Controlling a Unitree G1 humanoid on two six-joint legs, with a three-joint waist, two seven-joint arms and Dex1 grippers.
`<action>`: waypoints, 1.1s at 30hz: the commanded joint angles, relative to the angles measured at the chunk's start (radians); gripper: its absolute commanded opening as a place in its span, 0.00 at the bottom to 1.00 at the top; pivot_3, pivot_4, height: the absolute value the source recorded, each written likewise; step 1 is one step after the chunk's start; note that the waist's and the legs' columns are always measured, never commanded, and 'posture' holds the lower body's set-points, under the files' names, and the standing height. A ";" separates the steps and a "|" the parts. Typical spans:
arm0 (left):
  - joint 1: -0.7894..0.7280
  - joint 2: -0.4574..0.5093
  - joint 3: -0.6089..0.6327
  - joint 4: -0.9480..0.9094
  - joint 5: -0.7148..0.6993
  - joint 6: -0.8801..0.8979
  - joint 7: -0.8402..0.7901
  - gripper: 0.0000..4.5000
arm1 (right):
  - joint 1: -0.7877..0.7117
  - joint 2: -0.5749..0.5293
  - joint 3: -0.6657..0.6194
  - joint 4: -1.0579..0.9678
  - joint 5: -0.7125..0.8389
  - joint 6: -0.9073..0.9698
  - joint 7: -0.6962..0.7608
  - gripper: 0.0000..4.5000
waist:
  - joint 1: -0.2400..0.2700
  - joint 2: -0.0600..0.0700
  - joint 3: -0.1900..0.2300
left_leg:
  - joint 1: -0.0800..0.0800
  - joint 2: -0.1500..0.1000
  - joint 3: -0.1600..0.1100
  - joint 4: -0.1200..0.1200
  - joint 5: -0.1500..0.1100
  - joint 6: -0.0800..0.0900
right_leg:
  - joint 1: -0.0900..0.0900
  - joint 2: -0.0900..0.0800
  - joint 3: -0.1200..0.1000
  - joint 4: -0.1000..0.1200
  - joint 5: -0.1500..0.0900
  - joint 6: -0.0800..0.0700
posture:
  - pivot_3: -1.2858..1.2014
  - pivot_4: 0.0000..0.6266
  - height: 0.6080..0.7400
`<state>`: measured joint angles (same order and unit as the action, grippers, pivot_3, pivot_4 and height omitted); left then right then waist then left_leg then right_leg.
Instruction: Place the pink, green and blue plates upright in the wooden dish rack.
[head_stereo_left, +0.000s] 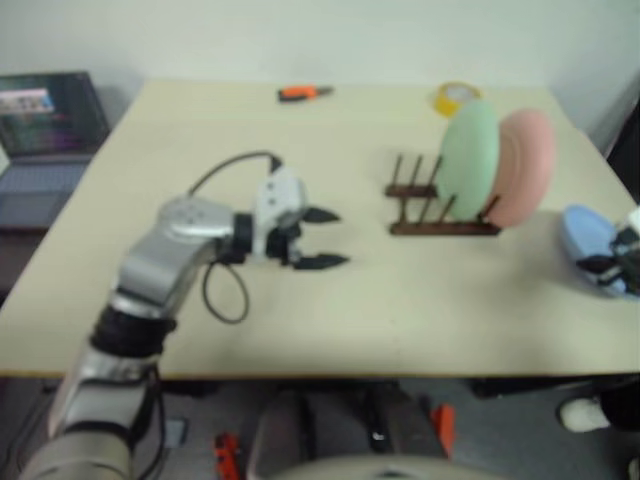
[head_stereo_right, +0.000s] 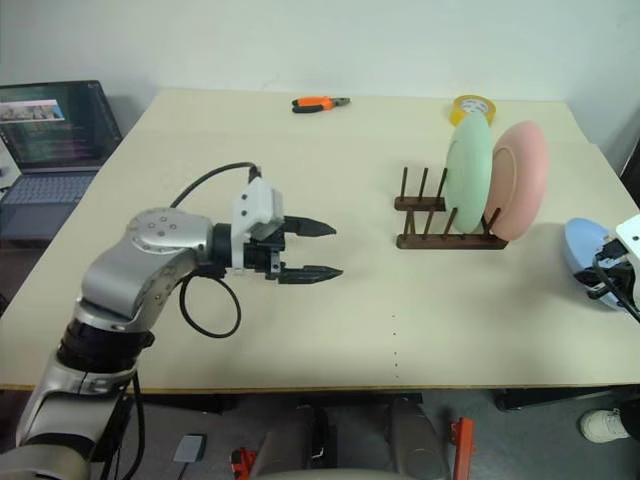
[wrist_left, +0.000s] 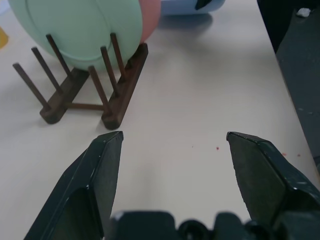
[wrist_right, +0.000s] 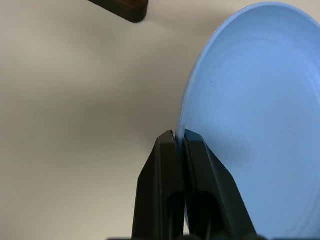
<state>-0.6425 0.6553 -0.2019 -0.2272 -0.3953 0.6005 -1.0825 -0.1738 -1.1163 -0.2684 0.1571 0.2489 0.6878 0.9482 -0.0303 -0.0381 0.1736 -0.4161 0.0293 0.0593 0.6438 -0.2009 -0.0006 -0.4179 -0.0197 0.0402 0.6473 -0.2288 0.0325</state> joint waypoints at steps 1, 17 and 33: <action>-0.036 -0.011 0.019 -0.025 -0.020 -0.014 -0.010 0.81 | 0.004 -0.016 -0.056 -0.027 0.006 0.004 -0.020 0.01 | 0.000 0.000 0.000 | 0.000 0.000 0.000 0.000 0.000 0.000 | 0.000 0.000 0.000 0.000 0.000 0.000 | 0.52 0.24 1.00; -0.076 -0.043 0.020 0.027 -0.010 -0.058 -0.036 0.81 | -0.040 -0.049 -0.235 -0.136 0.075 0.076 -0.058 0.01 | -0.001 0.001 0.000 | 0.000 0.000 0.000 0.000 0.000 0.000 | 0.000 0.000 0.000 0.000 0.000 0.000 | 0.52 0.24 1.00; -0.080 -0.044 0.062 0.078 -0.006 -0.087 -0.024 0.81 | -0.519 -0.047 -0.290 -0.327 0.382 0.191 -0.126 0.01 | -0.004 0.004 0.001 | -0.002 0.000 0.001 -0.001 0.000 0.001 | -0.002 0.000 0.001 -0.001 0.000 -0.001 | 0.52 0.24 1.00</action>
<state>-0.7095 0.6118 -0.1638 -0.1371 -0.3974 0.5322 -1.1122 -0.6366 -1.1581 -0.5534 -0.1339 0.5839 0.8890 0.8451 -0.0345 -0.0340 0.1750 -0.4175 0.0293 0.0611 0.6428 -0.2015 0.0001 -0.4201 -0.0201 0.0421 0.6461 -0.2287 0.0320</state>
